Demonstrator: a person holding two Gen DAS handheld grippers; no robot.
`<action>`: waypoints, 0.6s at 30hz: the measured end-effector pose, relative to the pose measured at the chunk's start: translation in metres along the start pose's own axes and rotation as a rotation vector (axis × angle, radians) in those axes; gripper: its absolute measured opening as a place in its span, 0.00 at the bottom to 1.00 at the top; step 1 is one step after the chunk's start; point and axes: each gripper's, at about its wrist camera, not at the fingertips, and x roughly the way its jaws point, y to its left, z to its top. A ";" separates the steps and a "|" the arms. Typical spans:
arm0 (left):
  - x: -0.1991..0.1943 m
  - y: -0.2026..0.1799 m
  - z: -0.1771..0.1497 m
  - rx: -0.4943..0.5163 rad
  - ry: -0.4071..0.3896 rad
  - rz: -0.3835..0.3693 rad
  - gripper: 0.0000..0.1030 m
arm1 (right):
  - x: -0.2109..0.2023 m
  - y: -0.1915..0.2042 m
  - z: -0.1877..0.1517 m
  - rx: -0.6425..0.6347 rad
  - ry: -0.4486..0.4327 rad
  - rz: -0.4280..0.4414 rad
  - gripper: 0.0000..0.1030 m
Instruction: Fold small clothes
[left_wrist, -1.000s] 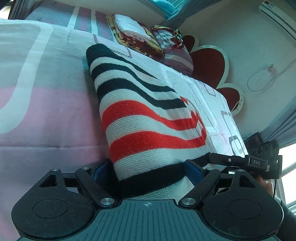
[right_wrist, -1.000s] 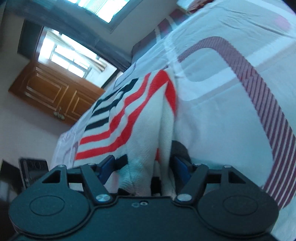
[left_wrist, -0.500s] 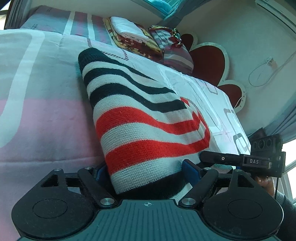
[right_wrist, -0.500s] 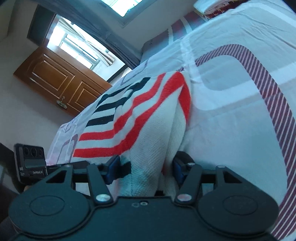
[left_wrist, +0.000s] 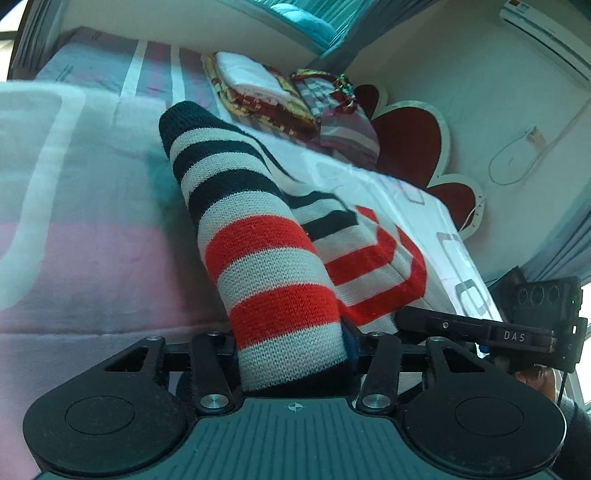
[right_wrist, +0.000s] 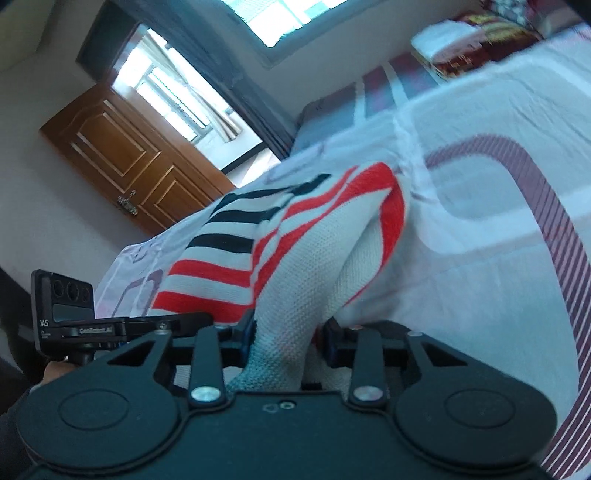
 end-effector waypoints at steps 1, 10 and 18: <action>-0.008 -0.002 0.001 0.007 -0.007 0.002 0.47 | -0.002 0.007 0.002 -0.010 0.000 0.003 0.33; -0.117 0.025 -0.005 0.008 -0.096 0.049 0.47 | 0.010 0.087 0.002 -0.073 -0.033 0.083 0.33; -0.202 0.096 -0.031 -0.009 -0.101 0.151 0.47 | 0.083 0.149 -0.030 -0.044 0.006 0.189 0.33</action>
